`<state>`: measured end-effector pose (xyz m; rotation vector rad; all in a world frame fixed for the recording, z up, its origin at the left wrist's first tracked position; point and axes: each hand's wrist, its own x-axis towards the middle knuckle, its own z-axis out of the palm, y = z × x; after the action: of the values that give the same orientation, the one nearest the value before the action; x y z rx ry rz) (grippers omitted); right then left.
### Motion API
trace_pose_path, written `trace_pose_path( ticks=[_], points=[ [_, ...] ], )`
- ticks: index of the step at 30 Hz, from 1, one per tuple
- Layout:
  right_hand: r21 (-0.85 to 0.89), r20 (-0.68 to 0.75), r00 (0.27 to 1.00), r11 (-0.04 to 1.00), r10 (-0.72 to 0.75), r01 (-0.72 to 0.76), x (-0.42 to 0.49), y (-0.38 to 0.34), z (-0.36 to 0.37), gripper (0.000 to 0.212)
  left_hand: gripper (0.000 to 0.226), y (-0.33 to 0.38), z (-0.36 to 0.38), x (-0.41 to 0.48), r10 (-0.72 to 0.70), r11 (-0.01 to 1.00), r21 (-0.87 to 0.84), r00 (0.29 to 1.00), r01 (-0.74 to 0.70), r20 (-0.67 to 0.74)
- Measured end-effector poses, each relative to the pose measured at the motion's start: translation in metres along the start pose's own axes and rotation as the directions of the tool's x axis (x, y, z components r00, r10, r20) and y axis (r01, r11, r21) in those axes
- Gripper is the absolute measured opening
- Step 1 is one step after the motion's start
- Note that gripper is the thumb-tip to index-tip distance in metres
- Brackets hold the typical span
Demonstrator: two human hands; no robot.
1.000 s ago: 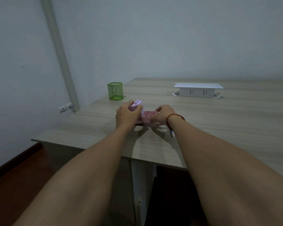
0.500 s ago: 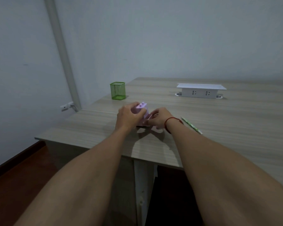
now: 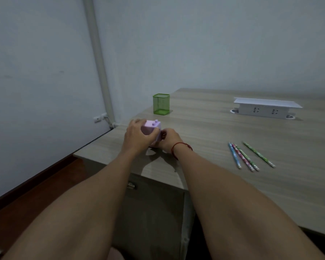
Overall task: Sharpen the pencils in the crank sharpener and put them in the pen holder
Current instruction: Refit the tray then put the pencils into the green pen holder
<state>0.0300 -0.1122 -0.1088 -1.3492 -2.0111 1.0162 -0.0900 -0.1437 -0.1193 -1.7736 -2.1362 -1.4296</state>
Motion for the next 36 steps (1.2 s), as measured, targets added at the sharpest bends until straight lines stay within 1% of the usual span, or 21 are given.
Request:
trace_pose_path(
  ticks=[3, 6, 8, 10, 11, 14, 17, 19, 20, 22, 23, 24, 26, 28, 30, 33, 34, 36],
  points=[
    [-0.022, -0.001, 1.000, 1.000, -0.015, 0.015, 0.009, -0.005, 0.012, 0.043, 0.062, -0.011, -0.009, 0.005, -0.004, 1.000, 0.016, 1.000, 0.004, 0.003],
    [-0.052, 0.021, 1.000, 0.999, 0.005, -0.004, 0.010, -0.004, 0.011, 0.050, 0.061, -0.009, -0.012, 0.006, -0.005, 0.999, 0.050, 0.999, 0.003, 0.038],
    [-0.070, 0.022, 1.000, 0.997, 0.019, -0.018, 0.005, -0.004, 0.005, 0.065, 0.065, -0.002, -0.013, 0.003, -0.024, 0.998, 0.053, 0.999, 0.023, 0.029],
    [-0.072, -0.010, 1.000, 0.997, 0.015, -0.016, -0.003, -0.001, -0.011, 0.083, 0.067, 0.009, -0.013, 0.001, -0.011, 0.997, 0.080, 0.999, 0.014, -0.036],
    [-0.080, -0.034, 0.999, 0.997, 0.009, -0.012, -0.008, 0.002, -0.023, 0.085, 0.065, 0.015, -0.013, -0.001, 0.017, 0.994, 0.106, 0.997, -0.009, -0.076],
    [-0.158, -0.118, 0.993, 0.986, 0.028, -0.046, -0.026, 0.017, -0.067, 0.074, 0.048, 0.044, -0.008, -0.006, 0.106, 0.985, 0.156, 0.980, -0.079, -0.171],
    [-0.203, -0.228, 0.970, 0.970, 0.084, -0.132, -0.048, 0.043, -0.111, 0.058, 0.037, 0.079, 0.011, -0.015, 0.129, 0.984, 0.148, 0.976, -0.103, -0.177],
    [-0.235, -0.295, 0.947, 0.951, 0.126, -0.199, -0.064, 0.061, -0.135, 0.048, 0.029, 0.103, 0.028, -0.022, 0.075, 0.996, 0.057, 0.994, -0.070, -0.082],
    [-0.256, -0.322, 0.936, 0.939, 0.142, -0.230, -0.072, 0.069, -0.144, 0.044, 0.026, 0.113, 0.039, -0.025, 0.029, 0.999, 0.014, 1.000, -0.029, 0.010],
    [-0.291, -0.361, 0.919, 0.917, 0.158, -0.272, -0.085, 0.084, -0.157, 0.036, 0.021, 0.131, 0.061, -0.033, -0.040, 0.999, -0.015, 0.973, 0.044, 0.225],
    [-0.305, -0.374, 0.913, 0.909, 0.161, -0.285, -0.088, 0.091, -0.161, 0.033, 0.020, 0.139, 0.072, -0.037, -0.049, 0.998, -0.024, 0.955, 0.059, 0.293],
    [-0.319, -0.379, 0.910, 0.900, 0.166, -0.297, -0.091, 0.097, -0.164, 0.032, 0.022, 0.145, 0.083, -0.041, -0.053, 0.997, -0.037, 0.942, 0.069, 0.332],
    [-0.349, -0.363, 0.913, 0.880, 0.189, -0.321, -0.094, 0.108, -0.166, 0.031, 0.026, 0.155, 0.102, -0.049, -0.066, 0.994, -0.060, 0.926, 0.095, 0.371],
    [-0.367, -0.344, 0.916, 0.868, 0.209, -0.336, -0.095, 0.114, -0.166, 0.030, 0.032, 0.161, 0.116, -0.055, -0.080, 0.993, -0.048, 0.910, 0.109, 0.406],
    [-0.384, -0.348, 0.916, 0.862, 0.198, -0.332, -0.095, 0.117, -0.167, 0.033, 0.040, 0.162, 0.127, -0.058, -0.095, 0.993, -0.017, 0.894, 0.114, 0.437],
    [-0.414, -0.343, 0.923, 0.854, 0.175, -0.316, -0.095, 0.115, -0.169, 0.037, 0.051, 0.165, 0.135, -0.058, -0.124, 0.992, 0.066, 0.888, 0.106, 0.443],
    [-0.431, -0.346, 0.923, 0.844, 0.171, -0.318, -0.094, 0.115, -0.170, 0.037, 0.052, 0.169, 0.135, -0.058, -0.129, 0.991, 0.098, 0.888, 0.095, 0.441],
    [-0.467, -0.347, 0.922, 0.820, 0.174, -0.331, -0.092, 0.117, -0.172, 0.036, 0.046, 0.176, 0.132, -0.056, -0.143, 0.985, 0.155, 0.886, 0.082, 0.441]
  ],
)
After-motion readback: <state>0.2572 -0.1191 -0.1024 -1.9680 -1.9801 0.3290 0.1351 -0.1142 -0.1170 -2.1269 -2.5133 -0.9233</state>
